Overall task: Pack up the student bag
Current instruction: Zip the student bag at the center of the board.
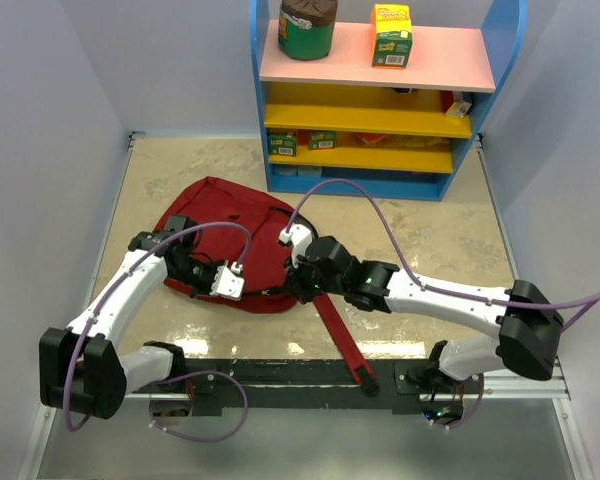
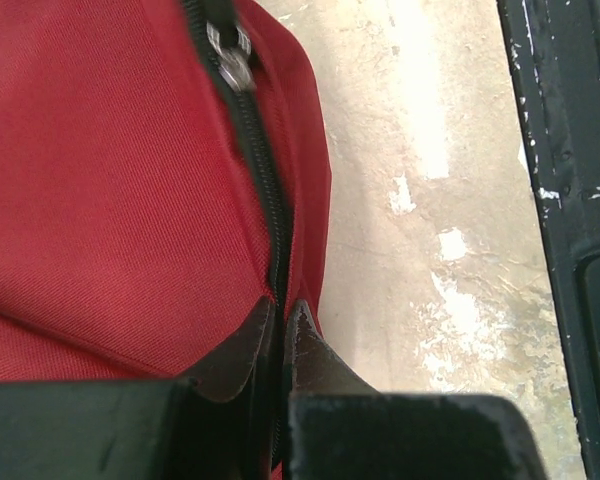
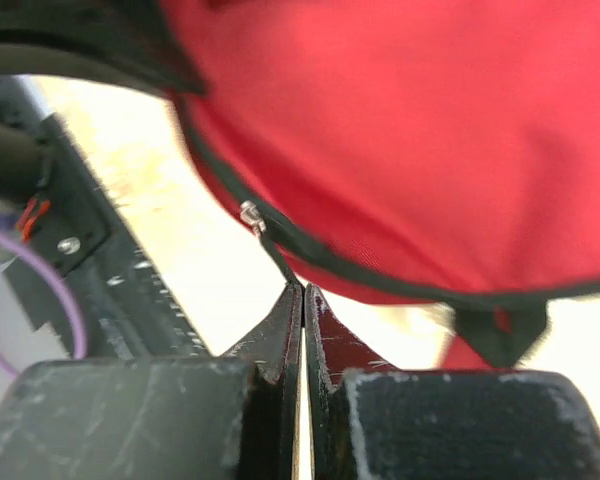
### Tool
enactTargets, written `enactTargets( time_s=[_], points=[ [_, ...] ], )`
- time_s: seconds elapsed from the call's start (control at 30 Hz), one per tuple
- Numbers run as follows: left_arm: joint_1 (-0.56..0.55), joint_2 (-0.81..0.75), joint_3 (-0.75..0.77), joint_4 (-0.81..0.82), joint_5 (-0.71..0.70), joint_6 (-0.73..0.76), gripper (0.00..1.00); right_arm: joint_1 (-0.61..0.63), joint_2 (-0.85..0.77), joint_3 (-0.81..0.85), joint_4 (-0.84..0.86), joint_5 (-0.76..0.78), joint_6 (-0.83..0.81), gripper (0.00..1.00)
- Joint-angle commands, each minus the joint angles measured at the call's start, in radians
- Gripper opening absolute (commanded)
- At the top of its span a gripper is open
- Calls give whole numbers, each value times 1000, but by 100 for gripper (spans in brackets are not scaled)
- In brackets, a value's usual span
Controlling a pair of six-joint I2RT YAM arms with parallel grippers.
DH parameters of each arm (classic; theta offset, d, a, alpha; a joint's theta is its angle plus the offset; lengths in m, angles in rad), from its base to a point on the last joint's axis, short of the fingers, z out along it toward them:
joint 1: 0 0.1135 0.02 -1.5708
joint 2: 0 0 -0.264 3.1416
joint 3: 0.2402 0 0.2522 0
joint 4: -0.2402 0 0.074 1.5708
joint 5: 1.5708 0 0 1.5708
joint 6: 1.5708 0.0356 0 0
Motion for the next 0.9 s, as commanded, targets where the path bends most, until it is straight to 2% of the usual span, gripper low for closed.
enactTargets(
  time_s=[0.0, 0.3, 0.43, 0.53, 0.6, 0.63, 0.67, 0.73, 0.87],
  points=[
    [0, -46, -12, -41, -69, 39, 0, -64, -73, -26, -73, 104, -17, 0],
    [0, -68, 2, -78, -118, 50, 0, -139, -37, 12, -220, 328, -82, 0],
    [0, -72, 14, -73, -123, 45, 0, -141, -74, 12, -208, 272, -73, 0],
    [0, -69, 58, -73, -71, 19, 22, -141, -85, 21, -167, 178, -43, 0],
    [0, -65, 123, -108, -29, 20, 40, -134, -88, 21, -139, 118, -19, 0],
    [0, -63, 146, -128, 27, 10, 45, -125, -93, 17, -110, 82, -13, 0],
    [0, -58, 167, -137, 60, 4, 56, -121, -97, 14, -96, 68, 4, 0],
    [-14, -51, 212, -127, 152, -45, 63, -108, -108, 4, -59, 32, 18, 0],
    [-130, -6, 207, -17, 216, -205, 64, -95, -120, 7, -44, 31, 41, 0]
  ],
)
